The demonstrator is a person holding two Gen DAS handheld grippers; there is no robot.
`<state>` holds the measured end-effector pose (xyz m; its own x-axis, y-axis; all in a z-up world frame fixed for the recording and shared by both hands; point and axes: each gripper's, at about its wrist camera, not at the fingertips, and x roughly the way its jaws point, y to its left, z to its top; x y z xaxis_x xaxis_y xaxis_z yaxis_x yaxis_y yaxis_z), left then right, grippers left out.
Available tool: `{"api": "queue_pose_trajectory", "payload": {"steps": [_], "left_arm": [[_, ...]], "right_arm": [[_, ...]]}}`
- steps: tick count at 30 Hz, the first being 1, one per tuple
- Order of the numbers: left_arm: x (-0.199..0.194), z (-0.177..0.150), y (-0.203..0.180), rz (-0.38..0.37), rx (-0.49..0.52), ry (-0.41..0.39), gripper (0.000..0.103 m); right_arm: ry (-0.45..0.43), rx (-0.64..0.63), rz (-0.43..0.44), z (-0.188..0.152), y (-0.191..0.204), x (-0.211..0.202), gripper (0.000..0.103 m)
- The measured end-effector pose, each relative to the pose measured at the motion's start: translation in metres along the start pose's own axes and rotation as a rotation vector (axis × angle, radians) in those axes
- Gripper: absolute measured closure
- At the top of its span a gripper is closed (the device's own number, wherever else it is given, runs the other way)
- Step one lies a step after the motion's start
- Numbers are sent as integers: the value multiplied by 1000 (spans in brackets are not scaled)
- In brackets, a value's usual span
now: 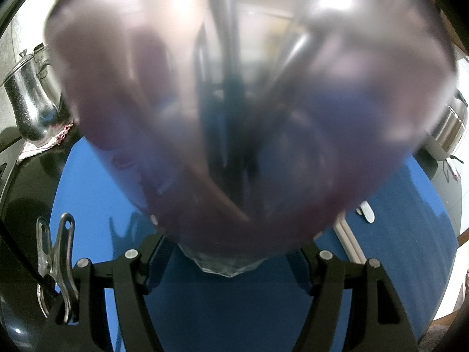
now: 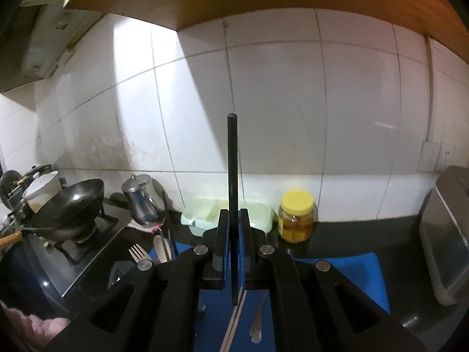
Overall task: Organize utensils
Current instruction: 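Lower the dark chopstick into the glass cup and open the right tool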
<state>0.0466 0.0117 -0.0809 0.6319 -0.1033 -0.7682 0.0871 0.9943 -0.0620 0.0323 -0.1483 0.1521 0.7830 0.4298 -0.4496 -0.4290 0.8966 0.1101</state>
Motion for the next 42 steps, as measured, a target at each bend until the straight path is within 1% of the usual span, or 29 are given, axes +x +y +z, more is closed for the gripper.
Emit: {"api": "queue_pose_trajectory", "payload": {"steps": [14, 17, 20, 24, 29, 33, 37, 42], "left_arm": [[0, 0, 1, 0, 0, 0, 29], [0, 0, 1, 0, 0, 0, 29], [0, 0, 1, 0, 0, 0, 29], [0, -1, 1, 0, 0, 0, 29], [1, -1, 1, -1, -1, 0, 29], [2, -1, -3, -2, -1, 0, 29], [1, -1, -4, -2, -2, 1, 29], [1, -1, -2, -3, -1, 0, 29]], "right_arm": [[-81, -60, 71, 31, 32, -2, 96], [-113, -58, 98, 36, 38, -6, 96], [-124, -75, 122, 39, 46, -8, 96], [-106, -94, 152, 35, 57, -2, 96], [-74, -87, 168, 28, 61, 9, 96], [-90, -86, 180, 30, 63, 7, 96], [-85, -92, 185, 28, 66, 10, 96], [-18, -85, 196, 16, 68, 28, 96]]}}
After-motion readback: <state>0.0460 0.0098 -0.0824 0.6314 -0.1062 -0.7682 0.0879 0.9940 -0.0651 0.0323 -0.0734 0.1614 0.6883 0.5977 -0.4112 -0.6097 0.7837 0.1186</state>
